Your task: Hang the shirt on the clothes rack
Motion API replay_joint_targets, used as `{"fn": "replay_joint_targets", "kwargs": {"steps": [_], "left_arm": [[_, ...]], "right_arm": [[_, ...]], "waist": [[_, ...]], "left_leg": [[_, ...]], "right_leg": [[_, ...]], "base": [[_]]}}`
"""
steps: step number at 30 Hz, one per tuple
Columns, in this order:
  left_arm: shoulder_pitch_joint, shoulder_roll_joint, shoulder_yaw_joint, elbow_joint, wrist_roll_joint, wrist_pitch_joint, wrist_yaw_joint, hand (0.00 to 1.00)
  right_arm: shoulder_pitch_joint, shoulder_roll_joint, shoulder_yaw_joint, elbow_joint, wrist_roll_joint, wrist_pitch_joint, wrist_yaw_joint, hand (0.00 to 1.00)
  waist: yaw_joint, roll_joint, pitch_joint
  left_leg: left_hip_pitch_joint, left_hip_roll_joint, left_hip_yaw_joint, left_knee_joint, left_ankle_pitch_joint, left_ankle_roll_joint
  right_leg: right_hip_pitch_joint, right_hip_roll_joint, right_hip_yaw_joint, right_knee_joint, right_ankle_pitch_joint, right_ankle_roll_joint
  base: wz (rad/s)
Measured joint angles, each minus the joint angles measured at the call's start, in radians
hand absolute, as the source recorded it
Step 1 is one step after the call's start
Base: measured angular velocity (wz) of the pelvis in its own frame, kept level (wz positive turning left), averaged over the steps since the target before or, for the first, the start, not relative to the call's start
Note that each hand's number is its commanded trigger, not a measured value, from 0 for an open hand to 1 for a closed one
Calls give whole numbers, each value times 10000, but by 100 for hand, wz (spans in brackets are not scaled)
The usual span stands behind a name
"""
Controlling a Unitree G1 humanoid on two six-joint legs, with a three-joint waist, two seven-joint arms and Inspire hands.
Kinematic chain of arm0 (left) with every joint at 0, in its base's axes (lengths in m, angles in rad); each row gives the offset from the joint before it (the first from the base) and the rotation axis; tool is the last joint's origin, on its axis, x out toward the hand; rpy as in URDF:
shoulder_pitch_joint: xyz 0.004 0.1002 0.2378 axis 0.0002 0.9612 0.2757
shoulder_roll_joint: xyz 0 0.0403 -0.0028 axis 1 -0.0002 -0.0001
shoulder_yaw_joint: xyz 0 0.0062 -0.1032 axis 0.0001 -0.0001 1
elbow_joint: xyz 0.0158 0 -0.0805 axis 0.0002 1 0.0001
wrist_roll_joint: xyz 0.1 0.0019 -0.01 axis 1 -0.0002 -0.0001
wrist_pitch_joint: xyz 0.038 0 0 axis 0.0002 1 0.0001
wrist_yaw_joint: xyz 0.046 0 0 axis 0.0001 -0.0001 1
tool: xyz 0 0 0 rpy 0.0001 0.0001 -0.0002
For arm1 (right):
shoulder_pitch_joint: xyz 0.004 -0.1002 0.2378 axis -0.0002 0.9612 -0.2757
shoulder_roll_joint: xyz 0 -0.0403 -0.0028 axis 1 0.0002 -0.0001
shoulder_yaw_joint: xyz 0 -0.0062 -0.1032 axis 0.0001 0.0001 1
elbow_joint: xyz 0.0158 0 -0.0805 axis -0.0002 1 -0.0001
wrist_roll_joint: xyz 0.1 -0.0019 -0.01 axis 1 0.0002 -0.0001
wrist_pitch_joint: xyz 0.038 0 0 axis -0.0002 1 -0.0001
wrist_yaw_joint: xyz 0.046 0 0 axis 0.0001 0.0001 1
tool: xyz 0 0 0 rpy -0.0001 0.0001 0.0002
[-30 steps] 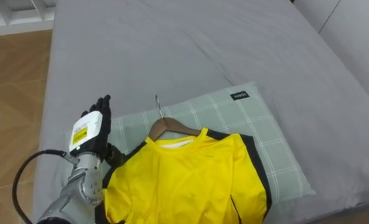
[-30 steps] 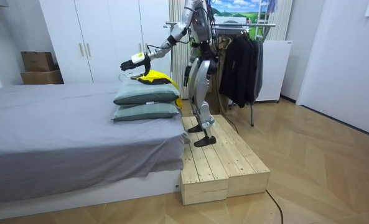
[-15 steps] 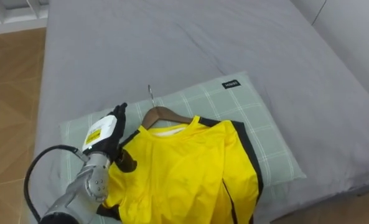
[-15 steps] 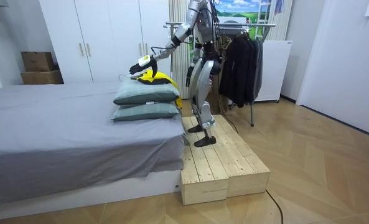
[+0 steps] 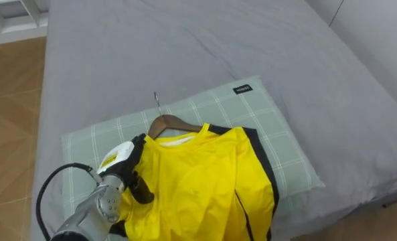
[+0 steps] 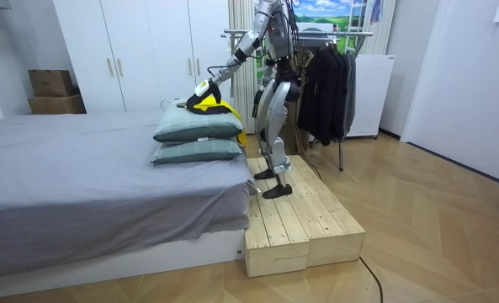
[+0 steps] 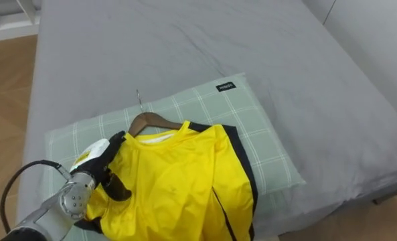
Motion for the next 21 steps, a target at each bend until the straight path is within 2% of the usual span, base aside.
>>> {"fn": "replay_joint_targets", "kwargs": {"steps": [7, 16, 21], "left_arm": [[-15, 3, 2, -1, -139, 40, -33, 0], [-125, 41, 4, 250, -126, -7, -10, 0], [-547, 378, 25, 545, -158, -165, 114, 0]], "right_arm": [[-7, -16, 3, 2, 157, -3, -54, 0], [58, -23, 4, -13, 367, -25, -95, 0], [140, -41, -7, -22, 566, -42, -98, 0]], "waist": [[-1, 83, -50], [-15, 75, -43], [-47, 67, -34]], "left_leg": [[-156, 12, 9, 97, 0, -2], [-176, 25, 60, 211, -4, 1], [-322, 10, 57, 308, -32, 38]], "right_leg": [[-143, 5, -6, 84, -6, -11], [-176, -11, -11, 215, -39, 2], [-329, -41, -15, 429, -95, 17]], "base": [[0], [0], [0]]}}
